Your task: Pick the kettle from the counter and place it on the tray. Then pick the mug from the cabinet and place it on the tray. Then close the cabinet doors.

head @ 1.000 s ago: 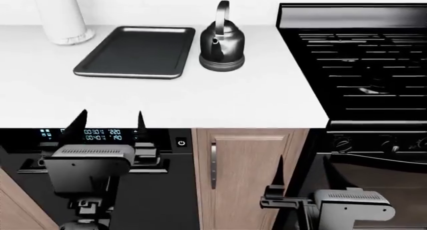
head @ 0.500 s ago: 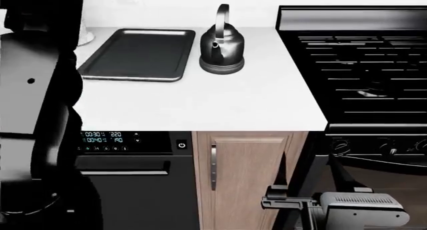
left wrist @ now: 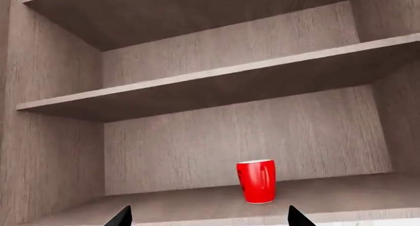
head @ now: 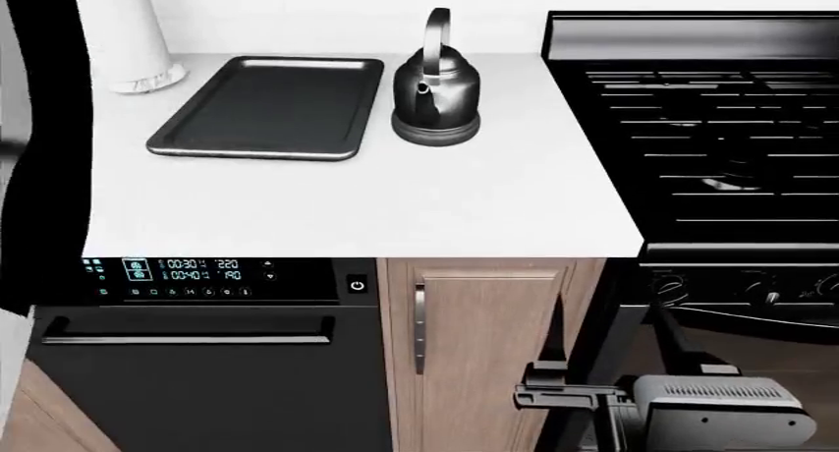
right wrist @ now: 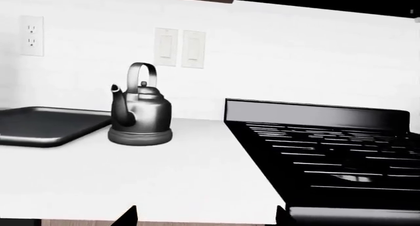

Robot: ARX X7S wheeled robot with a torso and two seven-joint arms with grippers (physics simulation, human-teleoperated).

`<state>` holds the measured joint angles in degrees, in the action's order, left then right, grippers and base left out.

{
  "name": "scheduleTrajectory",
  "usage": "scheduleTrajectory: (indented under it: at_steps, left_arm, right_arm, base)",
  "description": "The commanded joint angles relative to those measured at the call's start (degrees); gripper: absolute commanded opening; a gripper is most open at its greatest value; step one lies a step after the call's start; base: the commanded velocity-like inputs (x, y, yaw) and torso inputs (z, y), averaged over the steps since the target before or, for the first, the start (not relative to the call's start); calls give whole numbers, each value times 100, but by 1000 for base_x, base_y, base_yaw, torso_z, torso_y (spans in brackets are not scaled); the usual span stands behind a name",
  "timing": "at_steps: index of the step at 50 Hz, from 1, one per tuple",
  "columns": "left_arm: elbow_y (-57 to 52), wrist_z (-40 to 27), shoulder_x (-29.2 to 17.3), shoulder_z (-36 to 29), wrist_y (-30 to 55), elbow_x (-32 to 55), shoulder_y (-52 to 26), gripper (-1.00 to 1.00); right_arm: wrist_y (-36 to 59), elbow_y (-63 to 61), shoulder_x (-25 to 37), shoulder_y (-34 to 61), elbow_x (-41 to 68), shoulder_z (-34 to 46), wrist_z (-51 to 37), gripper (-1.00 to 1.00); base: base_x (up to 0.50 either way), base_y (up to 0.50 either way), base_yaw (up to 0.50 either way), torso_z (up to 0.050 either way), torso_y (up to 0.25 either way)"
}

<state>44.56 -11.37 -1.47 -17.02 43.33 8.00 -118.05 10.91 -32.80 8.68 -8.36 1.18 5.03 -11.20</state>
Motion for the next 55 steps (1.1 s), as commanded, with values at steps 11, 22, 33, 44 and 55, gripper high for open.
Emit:
scheduleTrajectory:
  at_steps: [11,22,33,44,55]
  left_arm:
    - [2908,-645,143,-2716,-1212,2996,-1692,100]
    - [2781,-536,142,-2407,-1139,2631,-1690,100]
    - [2983,-510,137,-2579,-1093,2637,-1670,100]
    - [2900,-463,89,-2684,-1037,2593,-1583,100]
    - [2764,-449,21,-2642,-940,2601,-1568,100]
  right_arm:
    - [169,-244,104,-46,520,-191,-19,100]
    - [232,-358,165,-45,583,-246,-110,100]
    - [2988,-2533,767,1243,276,-493,-230,100]
    - [5395,-2130,3589,6361,7248,-98,-4667,100]
    - [5961,-1352,3396,7986,8155,328,-5114,100]
  base:
    - [0,-186,0,50,0]
    - [0,-500,0,50,0]
    - [0,-34,0,21,0]
    - [0,0,0,0,0]
    - [0,0,0,0,0]
